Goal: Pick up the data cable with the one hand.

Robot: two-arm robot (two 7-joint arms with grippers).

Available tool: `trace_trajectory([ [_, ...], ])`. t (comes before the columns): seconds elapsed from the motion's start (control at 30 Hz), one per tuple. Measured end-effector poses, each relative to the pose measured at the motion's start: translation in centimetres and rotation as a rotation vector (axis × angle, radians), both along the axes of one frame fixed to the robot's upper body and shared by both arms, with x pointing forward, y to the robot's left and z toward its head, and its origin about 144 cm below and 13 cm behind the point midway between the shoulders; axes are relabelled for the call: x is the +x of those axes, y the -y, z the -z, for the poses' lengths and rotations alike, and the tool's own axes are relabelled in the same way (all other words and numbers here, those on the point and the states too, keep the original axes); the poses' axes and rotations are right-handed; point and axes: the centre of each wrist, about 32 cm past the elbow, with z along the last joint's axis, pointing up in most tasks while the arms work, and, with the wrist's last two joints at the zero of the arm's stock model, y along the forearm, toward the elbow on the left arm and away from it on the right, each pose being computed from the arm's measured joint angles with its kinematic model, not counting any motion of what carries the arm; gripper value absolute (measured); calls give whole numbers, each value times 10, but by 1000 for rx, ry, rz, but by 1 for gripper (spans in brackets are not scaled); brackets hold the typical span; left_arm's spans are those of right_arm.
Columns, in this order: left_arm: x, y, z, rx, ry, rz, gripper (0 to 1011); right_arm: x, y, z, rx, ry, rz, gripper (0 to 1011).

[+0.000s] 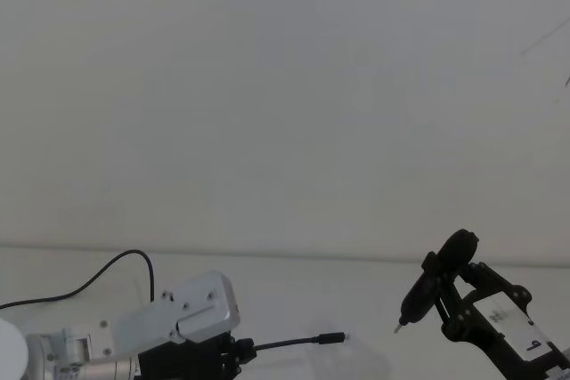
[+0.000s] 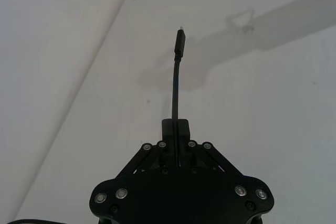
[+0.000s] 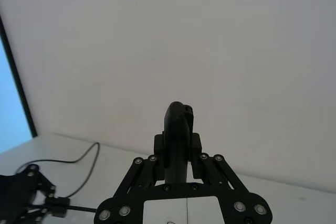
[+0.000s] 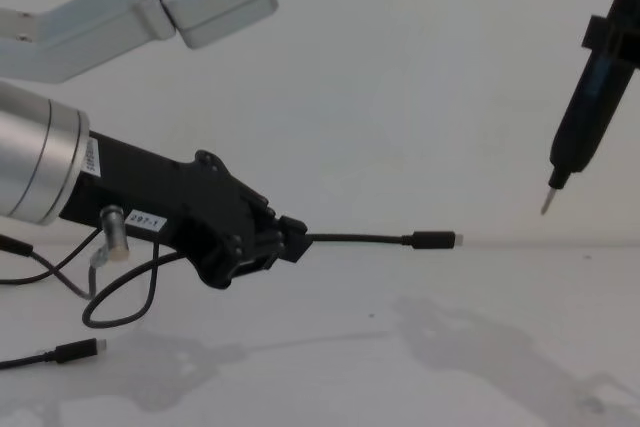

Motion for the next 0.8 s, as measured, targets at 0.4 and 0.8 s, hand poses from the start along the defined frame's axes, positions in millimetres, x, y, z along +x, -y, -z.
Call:
trace_trajectory([
  [0.4, 1, 1, -5, -32, -1, 33, 54, -4, -1, -7, 46, -15, -55, 268],
  [0.8, 0, 5, -7, -42, -4, 61, 54, 0, -3, -10, 54, -18, -79, 268],
])
